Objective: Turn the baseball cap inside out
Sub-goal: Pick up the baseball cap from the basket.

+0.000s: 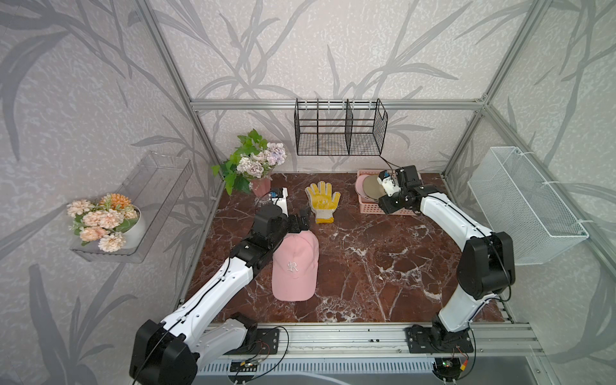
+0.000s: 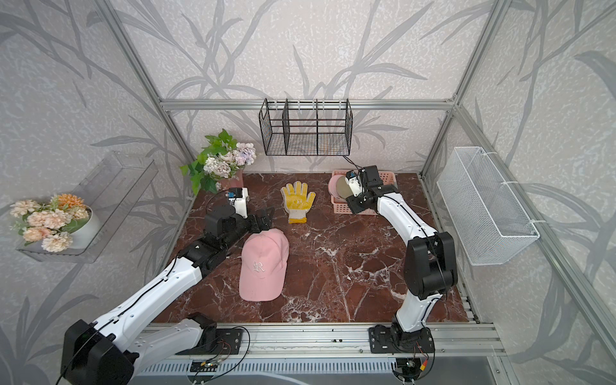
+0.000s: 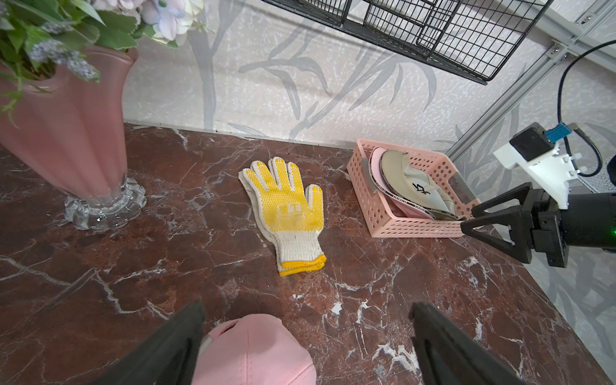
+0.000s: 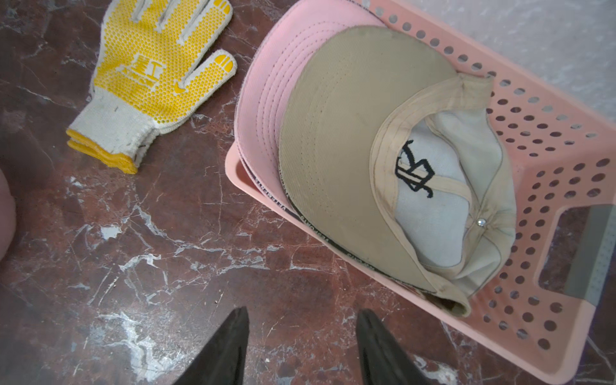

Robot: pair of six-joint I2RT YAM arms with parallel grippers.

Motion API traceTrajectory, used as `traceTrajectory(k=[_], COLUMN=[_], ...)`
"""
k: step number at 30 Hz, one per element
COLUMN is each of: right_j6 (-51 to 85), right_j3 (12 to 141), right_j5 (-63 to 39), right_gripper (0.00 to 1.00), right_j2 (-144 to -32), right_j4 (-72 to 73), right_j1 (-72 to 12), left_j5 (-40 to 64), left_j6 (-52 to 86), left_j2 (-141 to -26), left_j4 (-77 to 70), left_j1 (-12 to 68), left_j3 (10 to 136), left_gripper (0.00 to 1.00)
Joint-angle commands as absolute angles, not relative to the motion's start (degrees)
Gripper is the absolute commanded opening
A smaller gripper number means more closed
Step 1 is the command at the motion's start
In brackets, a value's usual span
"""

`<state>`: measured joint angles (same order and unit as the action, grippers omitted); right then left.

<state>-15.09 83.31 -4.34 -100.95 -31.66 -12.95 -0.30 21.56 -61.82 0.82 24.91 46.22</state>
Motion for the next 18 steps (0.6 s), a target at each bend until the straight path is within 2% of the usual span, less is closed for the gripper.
traceTrajectory(k=[1,8,15,18], right_j6=[-23.3,-27.7,-28.8,-29.4], right_j3=[85.8,90.8,93.5,94.1], right_j5=[-3.7,-2.2,-2.1,-2.0], right_gripper=[0.54,0.52,0.41,0.33], right_j2=[-103.5,-109.6,-112.4,-113.3], right_j4=[-31.8,-34.5,-34.6,-35.1], right_j1=[-12.1,-11.5,-10.5,-10.2], left_j5=[0.6,0.5,0.2,0.3], left_j6=[21.0,20.7,20.6,20.4], left_j2=[-62.0,-61.9,-61.6,-61.6], left_j4=[-0.4,-0.1,0.1,0.1], left_j1=[24.4,24.1,23.8,23.7], left_j3=[45.5,45.4,45.4,45.4], left_gripper=[1.00,1.00,1.00,1.00])
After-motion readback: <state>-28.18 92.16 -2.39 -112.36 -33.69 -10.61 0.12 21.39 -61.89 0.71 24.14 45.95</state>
